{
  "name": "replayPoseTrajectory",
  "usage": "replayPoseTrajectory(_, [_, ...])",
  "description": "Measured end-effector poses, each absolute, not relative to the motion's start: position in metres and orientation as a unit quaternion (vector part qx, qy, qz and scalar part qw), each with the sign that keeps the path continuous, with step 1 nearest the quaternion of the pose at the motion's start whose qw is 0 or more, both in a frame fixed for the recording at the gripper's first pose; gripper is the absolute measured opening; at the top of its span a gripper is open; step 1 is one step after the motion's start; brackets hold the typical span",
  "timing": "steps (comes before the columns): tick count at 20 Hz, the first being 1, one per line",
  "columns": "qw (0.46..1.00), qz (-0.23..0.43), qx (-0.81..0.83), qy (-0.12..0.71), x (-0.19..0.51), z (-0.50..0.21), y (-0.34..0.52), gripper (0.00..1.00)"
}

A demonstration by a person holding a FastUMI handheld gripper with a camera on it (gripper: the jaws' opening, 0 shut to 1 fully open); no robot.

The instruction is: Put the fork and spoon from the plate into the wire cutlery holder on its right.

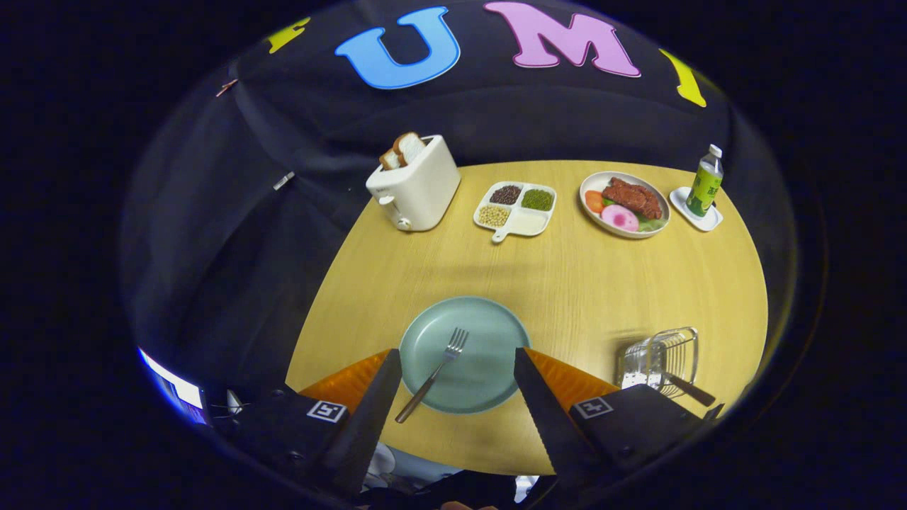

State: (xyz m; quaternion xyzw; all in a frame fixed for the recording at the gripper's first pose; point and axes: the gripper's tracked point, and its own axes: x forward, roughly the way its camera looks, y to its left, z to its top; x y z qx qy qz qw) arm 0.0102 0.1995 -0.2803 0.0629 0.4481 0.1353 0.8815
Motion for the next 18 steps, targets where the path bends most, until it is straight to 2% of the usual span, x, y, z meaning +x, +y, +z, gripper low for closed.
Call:
replayPoseTrajectory(9, [0.833, 0.109, 0.014, 0.543, -0.004, -0.387, 0.24, 0.99])
replayPoseTrajectory(18, [0.8, 0.09, -0.023, 0.593, -0.008, -0.435, 0.238, 0.98])
